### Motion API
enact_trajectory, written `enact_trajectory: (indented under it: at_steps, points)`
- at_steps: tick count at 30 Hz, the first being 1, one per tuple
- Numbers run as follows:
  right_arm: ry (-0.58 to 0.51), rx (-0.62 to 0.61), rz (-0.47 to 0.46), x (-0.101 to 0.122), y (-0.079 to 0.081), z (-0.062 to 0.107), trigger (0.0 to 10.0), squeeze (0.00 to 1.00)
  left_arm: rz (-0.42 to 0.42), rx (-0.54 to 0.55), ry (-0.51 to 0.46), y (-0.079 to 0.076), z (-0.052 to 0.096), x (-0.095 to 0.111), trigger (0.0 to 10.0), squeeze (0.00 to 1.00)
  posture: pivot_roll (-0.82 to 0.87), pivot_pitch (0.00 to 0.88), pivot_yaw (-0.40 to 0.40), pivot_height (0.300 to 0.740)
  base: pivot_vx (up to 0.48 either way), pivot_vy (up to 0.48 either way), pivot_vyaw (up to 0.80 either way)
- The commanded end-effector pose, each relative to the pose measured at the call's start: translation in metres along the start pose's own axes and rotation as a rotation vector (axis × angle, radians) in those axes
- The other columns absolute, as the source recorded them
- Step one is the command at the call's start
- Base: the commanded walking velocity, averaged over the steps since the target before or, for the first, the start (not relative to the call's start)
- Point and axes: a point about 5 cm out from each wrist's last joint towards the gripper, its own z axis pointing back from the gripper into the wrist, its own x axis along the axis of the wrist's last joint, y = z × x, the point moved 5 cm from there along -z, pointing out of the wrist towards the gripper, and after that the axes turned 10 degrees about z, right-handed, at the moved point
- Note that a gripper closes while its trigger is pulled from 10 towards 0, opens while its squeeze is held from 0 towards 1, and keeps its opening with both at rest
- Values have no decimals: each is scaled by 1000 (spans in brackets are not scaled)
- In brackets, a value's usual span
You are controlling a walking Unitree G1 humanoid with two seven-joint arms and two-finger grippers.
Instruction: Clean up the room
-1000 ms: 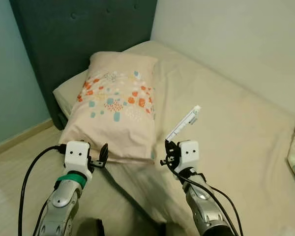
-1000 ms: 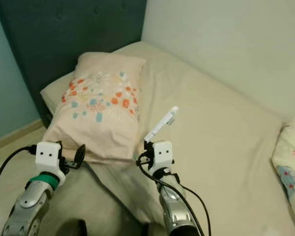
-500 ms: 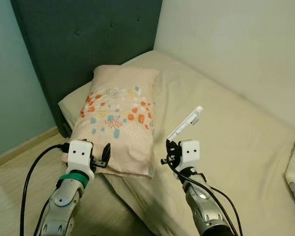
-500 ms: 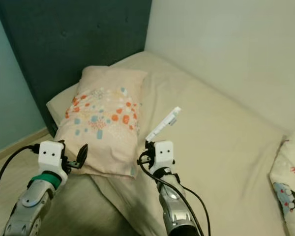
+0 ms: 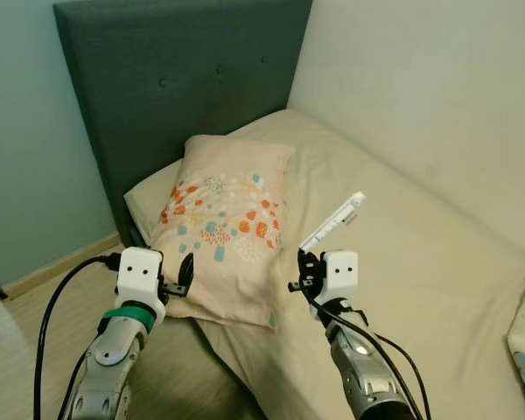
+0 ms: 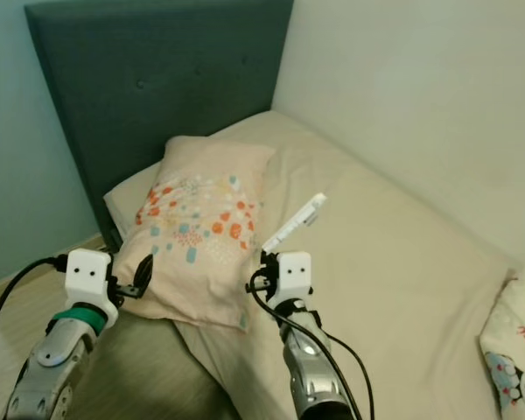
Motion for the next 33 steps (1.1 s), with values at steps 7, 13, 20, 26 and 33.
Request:
enact_trajectory:
  at_steps: [7, 13, 20, 26, 33]
  points:
    - [24, -17, -20, -6, -3, 4, 10000, 0, -4, 7, 40, 0, 1, -10, 10000, 0, 144, 0, -66, 740, 0, 0, 0]
    - [45, -32, -17, -9, -3, 2, 10000, 0, -31, 37, 75, 7, 1, -17, 10000, 0, 145, 0, -63, 740, 0, 0, 0]
    - [73, -62, 10, -13, -7, 1, 10000, 0, -29, 80, 91, 17, 0, -20, 10000, 0, 143, 0, -60, 740, 0, 0, 0]
    - [85, -60, 79, -14, -5, -1, 10000, 0, -24, 71, 78, 17, -2, -16, 10000, 0, 139, 0, -47, 740, 0, 0, 0]
    - [92, -67, 73, -16, -5, 0, 10000, 0, -28, 62, 79, 16, -4, -16, 10000, 0, 137, 0, -41, 740, 0, 0, 0]
